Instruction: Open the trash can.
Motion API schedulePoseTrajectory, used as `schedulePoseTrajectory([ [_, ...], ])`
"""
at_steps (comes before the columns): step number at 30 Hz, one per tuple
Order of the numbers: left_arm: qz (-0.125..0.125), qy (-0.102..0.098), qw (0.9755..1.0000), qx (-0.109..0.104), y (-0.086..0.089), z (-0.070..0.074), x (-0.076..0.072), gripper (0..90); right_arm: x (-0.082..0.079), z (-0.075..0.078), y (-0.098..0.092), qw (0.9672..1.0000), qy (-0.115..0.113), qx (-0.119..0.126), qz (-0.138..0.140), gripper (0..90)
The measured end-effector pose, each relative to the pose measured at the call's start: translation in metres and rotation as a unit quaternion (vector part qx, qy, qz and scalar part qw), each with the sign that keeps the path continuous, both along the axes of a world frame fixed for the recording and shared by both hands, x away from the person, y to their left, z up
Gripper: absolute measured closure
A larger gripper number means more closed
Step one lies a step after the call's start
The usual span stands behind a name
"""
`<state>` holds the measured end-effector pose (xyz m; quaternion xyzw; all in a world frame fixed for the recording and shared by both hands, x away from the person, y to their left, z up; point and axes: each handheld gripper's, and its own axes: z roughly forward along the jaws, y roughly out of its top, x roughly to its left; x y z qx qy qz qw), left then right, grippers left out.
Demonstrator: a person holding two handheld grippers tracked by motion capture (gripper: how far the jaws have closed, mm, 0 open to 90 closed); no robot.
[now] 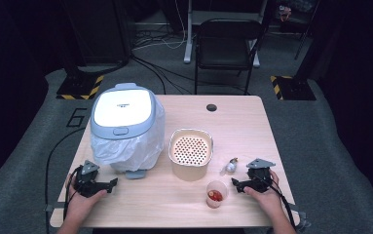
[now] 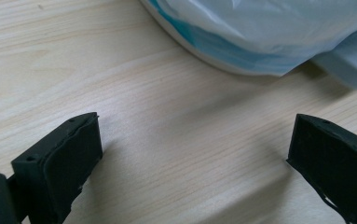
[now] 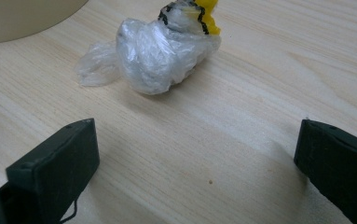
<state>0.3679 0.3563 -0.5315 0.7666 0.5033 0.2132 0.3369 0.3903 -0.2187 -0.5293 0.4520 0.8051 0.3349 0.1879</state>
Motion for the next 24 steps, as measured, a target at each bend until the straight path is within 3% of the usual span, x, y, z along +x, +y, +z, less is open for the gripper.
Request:
schedulePoseTrajectory([
  [3, 0.017, -0.008, 0.9998, -0.001, -0.0012, -0.0011, -0.0007, 3.1, 0.0000, 0.0000, 0.0000, 1.0000, 0.000, 0.000, 0.000, 0.0],
  [6, 0.010, 0.002, 0.9999, 0.005, 0.0005, 0.0005, -0.0015, 3.0, -0.0001, 0.0001, 0.0001, 1.0000, 0.001, 0.001, 0.000, 0.0],
  [7, 0.011, -0.007, 0.9999, 0.001, 0.0002, -0.0010, -0.0013, 3.0, -0.0001, 0.0001, 0.0001, 1.0000, 0.001, 0.001, 0.000, 0.0],
  [17, 0.016, -0.009, 0.9998, 0.000, -0.0001, -0.0009, -0.0028, 3.5, -0.0003, 0.0000, 0.0004, 1.0000, 0.000, 0.002, -0.002, 0.0],
  [24, 0.042, -0.014, 0.9989, -0.012, 0.0019, 0.0003, -0.0059, 15.3, -0.0004, 0.0000, 0.0004, 1.0000, 0.000, 0.002, -0.002, 0.0],
])
